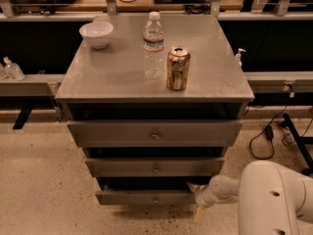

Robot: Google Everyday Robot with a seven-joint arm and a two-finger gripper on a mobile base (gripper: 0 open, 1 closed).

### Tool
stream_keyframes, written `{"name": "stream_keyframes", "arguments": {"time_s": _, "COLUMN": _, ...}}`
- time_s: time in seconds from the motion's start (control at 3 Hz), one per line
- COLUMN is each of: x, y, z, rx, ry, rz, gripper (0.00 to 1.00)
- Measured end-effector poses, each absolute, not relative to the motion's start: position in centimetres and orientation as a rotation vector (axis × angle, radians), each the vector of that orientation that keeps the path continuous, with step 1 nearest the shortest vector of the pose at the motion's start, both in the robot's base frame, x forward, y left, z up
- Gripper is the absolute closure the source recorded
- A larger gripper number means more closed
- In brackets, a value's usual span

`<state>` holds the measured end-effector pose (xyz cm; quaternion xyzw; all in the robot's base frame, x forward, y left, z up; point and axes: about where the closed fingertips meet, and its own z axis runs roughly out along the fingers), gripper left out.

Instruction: Open bottom drawer

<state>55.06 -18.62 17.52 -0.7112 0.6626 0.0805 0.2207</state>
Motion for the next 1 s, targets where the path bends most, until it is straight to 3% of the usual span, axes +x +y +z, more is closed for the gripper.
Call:
{"name": "stream_keyframes", "arguments": {"time_s": 0.67, "x": 52.4, "y": -16.5, "z": 15.3, "rx": -2.081, "ry": 1.821, "rz": 0.339, "gripper": 0.0}}
{"name": "stream_keyframes", "arguments": {"time_s": 1.0, "x": 51.0, "y": -15.7, "z": 15.2, "rx": -2.076, "ry": 1.8, "rz": 0.412, "gripper": 0.18}}
